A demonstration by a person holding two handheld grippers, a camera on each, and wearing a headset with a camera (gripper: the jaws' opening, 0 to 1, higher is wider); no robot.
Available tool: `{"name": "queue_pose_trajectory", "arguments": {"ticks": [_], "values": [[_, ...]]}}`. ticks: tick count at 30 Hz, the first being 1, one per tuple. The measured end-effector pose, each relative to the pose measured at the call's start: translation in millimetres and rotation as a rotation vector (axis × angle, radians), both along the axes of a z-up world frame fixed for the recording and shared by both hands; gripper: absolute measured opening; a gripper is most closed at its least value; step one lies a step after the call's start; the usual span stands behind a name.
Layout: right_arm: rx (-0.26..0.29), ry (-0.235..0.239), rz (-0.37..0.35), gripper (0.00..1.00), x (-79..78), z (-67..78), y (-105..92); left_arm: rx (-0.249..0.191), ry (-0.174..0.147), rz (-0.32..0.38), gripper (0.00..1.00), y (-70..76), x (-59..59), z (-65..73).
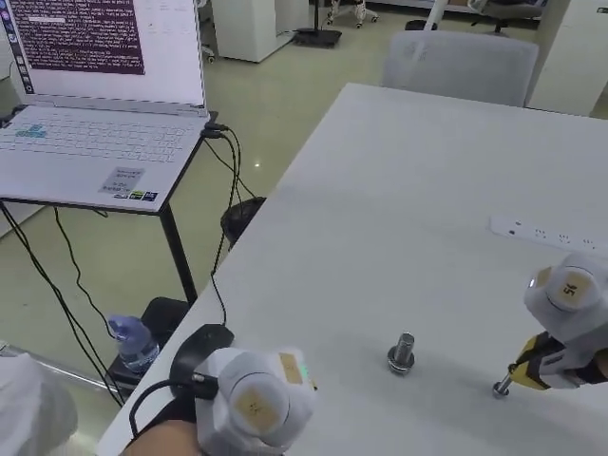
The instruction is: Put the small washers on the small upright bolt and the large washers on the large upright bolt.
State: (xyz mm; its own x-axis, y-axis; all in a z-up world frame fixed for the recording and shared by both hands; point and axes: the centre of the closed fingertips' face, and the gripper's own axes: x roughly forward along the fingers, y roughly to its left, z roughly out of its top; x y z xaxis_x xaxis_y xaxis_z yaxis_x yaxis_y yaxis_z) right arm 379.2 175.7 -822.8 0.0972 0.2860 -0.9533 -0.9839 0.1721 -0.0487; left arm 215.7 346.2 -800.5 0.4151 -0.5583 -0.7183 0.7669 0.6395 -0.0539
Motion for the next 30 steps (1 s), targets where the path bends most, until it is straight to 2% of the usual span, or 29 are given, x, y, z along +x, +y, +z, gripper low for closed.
{"name": "queue_pose_trajectory", "arguments": {"ticks": [8,21,30], "values": [[-0.015,0.011,0.012,0.13,-3.8,-11.6,-0.5,-0.002,-0.005,0.009,0.72,1.3,-0.3,1.4],[-0.048,0.022,0.038,0.13,-4.5,-35.4,-2.1,0.002,0.013,0.004,0.71,1.6,-5.2,-3.7],[-0.061,0.028,0.045,0.13,-7.3,-39.5,-1.6,0.004,0.02,-0.003,0.7,2.4,-5.3,-5.0]]}}
